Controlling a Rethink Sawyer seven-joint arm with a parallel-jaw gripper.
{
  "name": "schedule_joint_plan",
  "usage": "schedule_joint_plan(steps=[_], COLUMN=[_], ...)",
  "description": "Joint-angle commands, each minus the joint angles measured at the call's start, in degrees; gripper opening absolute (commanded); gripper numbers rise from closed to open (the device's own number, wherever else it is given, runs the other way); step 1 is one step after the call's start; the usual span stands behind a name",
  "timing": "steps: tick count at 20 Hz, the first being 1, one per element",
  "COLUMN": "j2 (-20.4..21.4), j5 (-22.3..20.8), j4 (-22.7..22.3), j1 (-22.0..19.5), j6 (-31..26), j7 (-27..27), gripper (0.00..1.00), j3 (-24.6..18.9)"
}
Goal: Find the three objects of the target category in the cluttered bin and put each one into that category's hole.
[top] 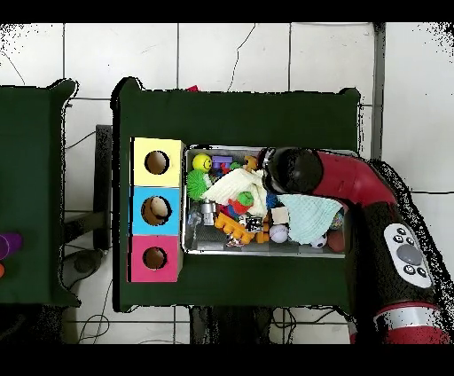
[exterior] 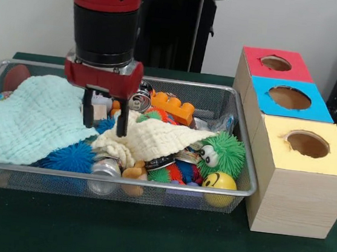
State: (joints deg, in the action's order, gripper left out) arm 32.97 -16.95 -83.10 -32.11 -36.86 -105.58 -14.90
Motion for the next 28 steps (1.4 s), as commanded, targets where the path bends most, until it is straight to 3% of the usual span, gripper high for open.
schedule_joint_plan(steps=[1,13,22,28], j2=[-4.3,-2.2,-5.8,-6.0], j5=[-4.4,-4.9,-4.9,-4.8], j4=[3.6,4.6,7.3,8.3], j1=[0.0,3.3,4.4,5.9], j6=[-8.6,-12.9,-12.8,-13.4], j7=[15.7,10.5,9.4,7.8], gripper=[1.00,1.00,1.00,1.00], j3=[-6.8,-6.2,-5.7,-4.8])
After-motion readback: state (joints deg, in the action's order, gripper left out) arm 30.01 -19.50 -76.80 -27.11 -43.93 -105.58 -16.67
